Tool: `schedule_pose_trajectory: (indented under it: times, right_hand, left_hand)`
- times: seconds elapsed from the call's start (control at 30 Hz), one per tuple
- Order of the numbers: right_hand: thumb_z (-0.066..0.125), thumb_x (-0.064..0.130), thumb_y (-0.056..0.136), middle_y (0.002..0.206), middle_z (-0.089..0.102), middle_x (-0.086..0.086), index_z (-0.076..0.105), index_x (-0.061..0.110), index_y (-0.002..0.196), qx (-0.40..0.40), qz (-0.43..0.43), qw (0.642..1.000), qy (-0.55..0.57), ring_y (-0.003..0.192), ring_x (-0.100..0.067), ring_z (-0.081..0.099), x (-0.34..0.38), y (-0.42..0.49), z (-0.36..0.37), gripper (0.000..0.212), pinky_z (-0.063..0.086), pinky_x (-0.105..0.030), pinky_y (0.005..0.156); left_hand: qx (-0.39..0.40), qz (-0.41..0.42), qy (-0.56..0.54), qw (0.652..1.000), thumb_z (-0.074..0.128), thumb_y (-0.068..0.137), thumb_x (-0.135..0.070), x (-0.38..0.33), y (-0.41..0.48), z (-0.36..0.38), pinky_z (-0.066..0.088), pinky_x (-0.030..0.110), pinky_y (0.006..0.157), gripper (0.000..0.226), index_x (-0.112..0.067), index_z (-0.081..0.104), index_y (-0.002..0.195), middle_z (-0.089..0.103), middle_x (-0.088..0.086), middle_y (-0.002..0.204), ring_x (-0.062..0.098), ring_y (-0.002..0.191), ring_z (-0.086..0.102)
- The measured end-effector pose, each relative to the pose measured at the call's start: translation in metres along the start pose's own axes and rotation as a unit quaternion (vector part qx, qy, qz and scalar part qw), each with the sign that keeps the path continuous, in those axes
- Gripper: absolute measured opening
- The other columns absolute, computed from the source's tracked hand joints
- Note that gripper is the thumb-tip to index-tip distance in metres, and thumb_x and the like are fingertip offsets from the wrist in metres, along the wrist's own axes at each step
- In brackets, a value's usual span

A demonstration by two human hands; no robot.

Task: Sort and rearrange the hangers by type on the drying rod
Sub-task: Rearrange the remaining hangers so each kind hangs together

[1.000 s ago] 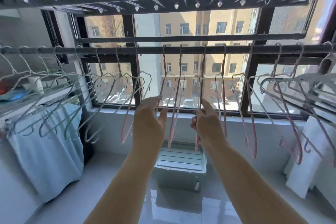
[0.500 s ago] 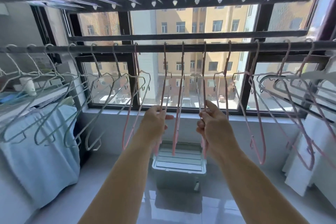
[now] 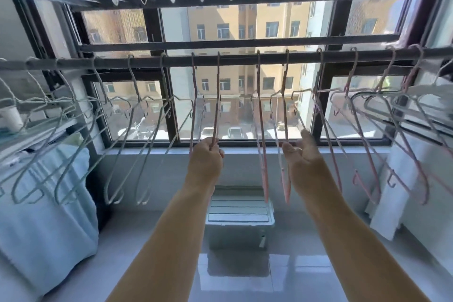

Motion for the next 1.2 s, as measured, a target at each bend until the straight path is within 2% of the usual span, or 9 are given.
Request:
schedule_pose_trajectory:
  times: [0.13, 0.27, 0.43, 0.53, 0.63, 0.87, 0.97, 1.1, 1.2]
  right_hand:
    - [0.042, 0.026, 0.095, 0.155, 0.014, 0.0, 0.015, 0.018, 0.146, -0.068, -0.107, 0.984, -0.126, 0.143, -0.015, 0.007, 0.007, -0.01, 0.009, 0.059, 0.009, -0.031, 0.114]
    - [0.044, 0.021, 0.094, 0.153, 0.015, 0.006, 0.022, 0.021, 0.144, -0.082, -0.176, 0.967, -0.164, 0.14, -0.008, 0.007, 0.02, -0.019, 0.013, 0.054, 0.008, -0.009, 0.095]
    - [0.046, 0.021, 0.093, 0.151, 0.018, 0.006, 0.026, 0.024, 0.142, -0.064, -0.201, 0.961, -0.181, 0.14, -0.01, 0.011, 0.025, -0.029, 0.018, 0.053, 0.012, -0.019, 0.102]
    - [0.049, 0.018, 0.091, 0.15, 0.021, 0.006, 0.029, 0.027, 0.14, -0.04, -0.216, 0.957, -0.19, 0.14, -0.009, 0.014, 0.028, -0.034, 0.029, 0.053, 0.014, -0.02, 0.104]
    - [0.049, 0.016, 0.091, 0.148, 0.028, 0.007, 0.033, 0.026, 0.138, 0.012, -0.223, 0.957, -0.187, 0.137, -0.008, 0.023, 0.032, -0.036, 0.048, 0.051, 0.016, -0.016, 0.104]
    - [0.047, 0.01, 0.092, 0.143, 0.037, 0.006, 0.039, 0.021, 0.136, 0.13, -0.215, 0.957, -0.143, 0.13, -0.011, 0.037, 0.05, -0.042, 0.106, 0.046, 0.028, -0.021, 0.106]
    - [0.045, 0.013, 0.094, 0.144, 0.038, 0.002, 0.037, 0.019, 0.138, 0.174, -0.194, 0.956, -0.136, 0.13, -0.015, 0.039, 0.062, -0.044, 0.131, 0.045, 0.033, -0.027, 0.108]
    - [0.041, 0.014, 0.096, 0.125, 0.049, -0.009, 0.03, 0.016, 0.139, 0.207, -0.08, 0.972, -0.072, 0.099, -0.016, 0.058, 0.082, -0.036, 0.172, 0.045, 0.049, -0.024, 0.068]
    - [0.04, 0.009, 0.095, 0.113, 0.047, -0.008, 0.028, 0.011, 0.137, 0.19, 0.006, 0.982, 0.008, 0.098, -0.018, 0.049, 0.081, -0.026, 0.201, 0.044, 0.038, -0.031, 0.077]
  left_hand:
    - [0.028, 0.01, 0.01, 0.999, 0.034, 0.097, -0.009, -0.002, -0.003, -0.003, 0.03, 0.018, 0.047, 0.03, -0.025, 0.051, 0.077, 0.043, -0.002, 0.06, 0.009, 0.052, 0.036]
    - [0.033, 0.028, 0.037, 0.998, 0.035, 0.096, -0.009, -0.001, -0.006, -0.002, 0.035, 0.031, 0.058, 0.033, -0.026, 0.048, 0.071, 0.045, 0.001, 0.061, 0.015, 0.057, 0.04]
    - [0.044, 0.033, 0.066, 0.996, 0.037, 0.096, -0.015, -0.002, -0.011, -0.003, 0.042, 0.034, 0.069, 0.021, -0.014, 0.055, 0.085, 0.057, 0.004, 0.073, 0.016, 0.063, 0.049]
    - [0.061, 0.048, 0.135, 0.988, 0.04, 0.096, -0.025, -0.005, -0.023, -0.007, 0.04, 0.037, 0.098, 0.03, -0.009, 0.051, 0.119, 0.058, 0.009, 0.119, 0.022, 0.108, 0.055]
    - [0.052, 0.086, 0.174, 0.98, 0.044, 0.095, -0.025, -0.013, -0.03, -0.023, 0.032, 0.035, 0.106, 0.044, -0.01, 0.037, 0.136, 0.046, 0.008, 0.138, 0.023, 0.129, 0.042]
    - [-0.095, 0.212, 0.214, 0.949, 0.057, 0.088, -0.01, -0.023, -0.036, -0.102, 0.041, 0.029, 0.102, 0.035, -0.018, 0.054, 0.122, 0.057, -0.001, 0.122, 0.013, 0.113, 0.053]
    - [-0.157, 0.206, 0.231, 0.938, 0.058, 0.087, -0.009, -0.014, -0.032, -0.137, 0.043, 0.03, 0.098, 0.035, -0.013, 0.054, 0.121, 0.059, 0.004, 0.12, 0.017, 0.109, 0.055]
    - [-0.093, 0.126, 0.252, 0.955, 0.06, 0.087, -0.014, 0.004, -0.033, -0.158, 0.048, 0.029, 0.09, 0.04, -0.01, 0.052, 0.125, 0.062, 0.006, 0.118, 0.016, 0.096, 0.06]
    - [-0.036, 0.09, 0.267, 0.959, 0.061, 0.086, -0.016, 0.018, -0.037, -0.159, 0.047, 0.023, 0.087, 0.039, -0.013, 0.054, 0.124, 0.066, 0.0, 0.112, 0.01, 0.091, 0.063]
Point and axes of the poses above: each hand's wrist, its own y-axis towards the middle knuckle, its own z-axis out of the palm, x = y × z, the point moved 1 cm from there along y, towards the middle knuckle
